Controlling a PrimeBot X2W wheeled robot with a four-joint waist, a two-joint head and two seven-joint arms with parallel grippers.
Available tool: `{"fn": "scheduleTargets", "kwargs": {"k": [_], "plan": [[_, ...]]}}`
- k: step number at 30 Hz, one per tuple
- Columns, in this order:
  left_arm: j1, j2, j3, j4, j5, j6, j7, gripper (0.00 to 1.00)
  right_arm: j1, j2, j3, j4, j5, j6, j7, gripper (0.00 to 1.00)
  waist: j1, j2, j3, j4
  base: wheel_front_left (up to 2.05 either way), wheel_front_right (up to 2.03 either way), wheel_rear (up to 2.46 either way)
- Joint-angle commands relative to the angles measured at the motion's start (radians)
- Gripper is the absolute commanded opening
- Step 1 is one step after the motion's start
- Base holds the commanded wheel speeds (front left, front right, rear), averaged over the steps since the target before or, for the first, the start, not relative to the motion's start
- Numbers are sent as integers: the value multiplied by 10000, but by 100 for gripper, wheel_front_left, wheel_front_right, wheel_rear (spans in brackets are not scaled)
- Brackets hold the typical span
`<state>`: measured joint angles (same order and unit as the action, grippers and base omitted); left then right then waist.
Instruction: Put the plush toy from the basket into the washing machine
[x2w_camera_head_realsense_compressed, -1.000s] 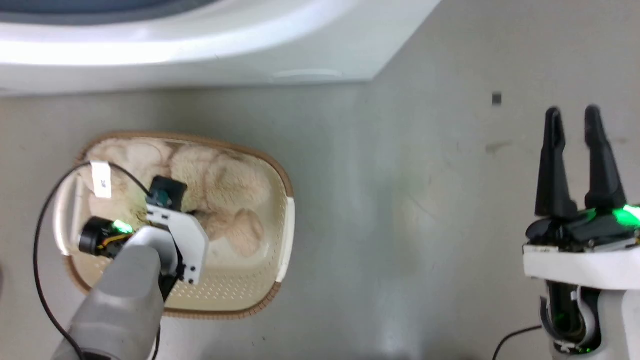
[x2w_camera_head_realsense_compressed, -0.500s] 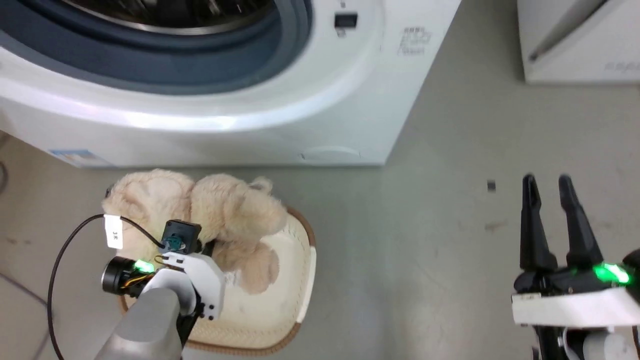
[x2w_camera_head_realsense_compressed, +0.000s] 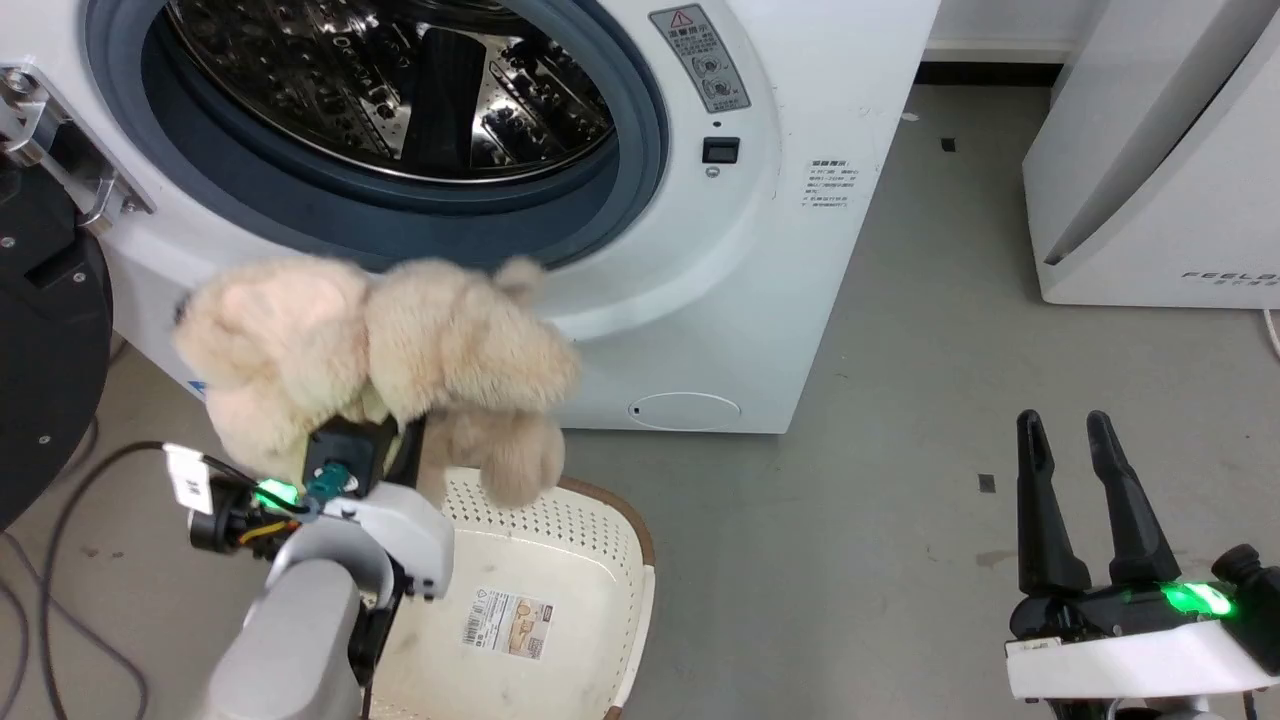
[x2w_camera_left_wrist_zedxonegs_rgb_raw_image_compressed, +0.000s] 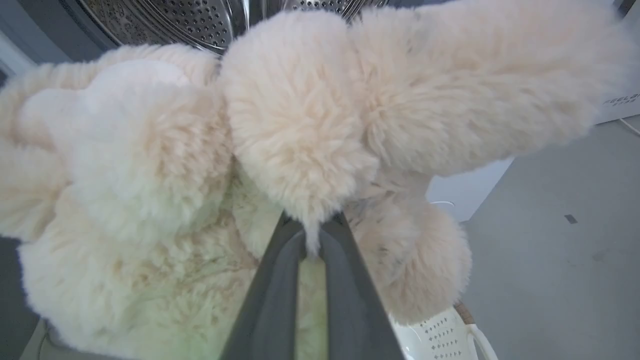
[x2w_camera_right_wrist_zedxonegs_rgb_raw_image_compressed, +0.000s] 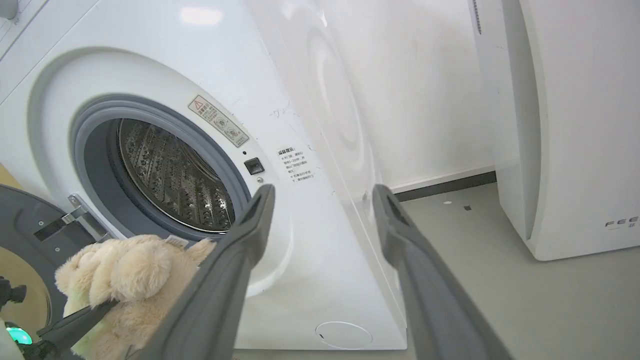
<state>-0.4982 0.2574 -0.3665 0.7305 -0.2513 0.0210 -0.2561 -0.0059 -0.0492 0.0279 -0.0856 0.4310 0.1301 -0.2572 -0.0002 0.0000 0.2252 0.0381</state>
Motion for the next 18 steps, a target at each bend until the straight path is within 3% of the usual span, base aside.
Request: {"fn": "scheduleTargets", "kwargs": {"k": [1, 9, 18], "plan": [[55, 38, 152, -423, 92, 118, -56, 0, 141, -10, 23, -27, 16, 6, -46, 100, 2, 0, 1, -26, 0, 0, 0], [-779, -10, 938, -1363, 322, 424, -56, 0, -313, -10, 148, -220, 64, 6, -46, 100, 2, 0, 870, -477, 0, 0, 0], [-3043, 393, 1826, -1089, 569, 355, -56, 0, -1107, -10, 176, -469, 164, 6, -46, 100, 2, 0, 2624, -1391, 0, 0, 0]]}}
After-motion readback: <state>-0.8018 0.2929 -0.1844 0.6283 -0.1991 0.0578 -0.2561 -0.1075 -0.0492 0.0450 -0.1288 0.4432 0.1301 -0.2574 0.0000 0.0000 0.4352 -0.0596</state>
